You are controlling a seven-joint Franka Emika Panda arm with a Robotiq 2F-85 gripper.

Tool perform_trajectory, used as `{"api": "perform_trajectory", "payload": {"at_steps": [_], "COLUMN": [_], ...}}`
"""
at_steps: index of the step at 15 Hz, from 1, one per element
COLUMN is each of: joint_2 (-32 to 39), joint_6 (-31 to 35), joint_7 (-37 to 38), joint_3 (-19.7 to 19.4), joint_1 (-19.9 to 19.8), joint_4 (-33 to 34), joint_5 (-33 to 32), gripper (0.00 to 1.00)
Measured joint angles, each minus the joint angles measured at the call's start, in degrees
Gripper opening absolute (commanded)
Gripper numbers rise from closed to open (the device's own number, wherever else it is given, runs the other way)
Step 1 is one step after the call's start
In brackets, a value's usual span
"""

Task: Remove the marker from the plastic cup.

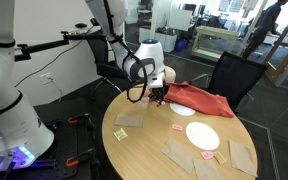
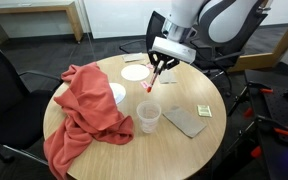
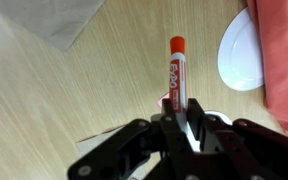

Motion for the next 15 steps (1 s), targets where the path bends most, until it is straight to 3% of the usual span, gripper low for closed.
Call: {"api": "perform_trajectory", "payload": {"at_steps": [7, 13, 14, 15], "joint_2": [8.2, 13.6, 14.2, 14.7], "joint_6": [4.3, 4.4, 4.4, 4.4], "joint_7": [-6.1, -8.2, -8.2, -8.2], "joint_3": [0.9, 2.0, 2.0, 2.0], "joint_1": [-0.1, -0.8, -0.8, -0.8], "joint_4": [2.7, 6.2, 6.6, 7.0], "joint_5": [15.0, 21.1, 21.6, 22.0], "gripper": [0.05, 0.05, 0.45, 0.46]}}
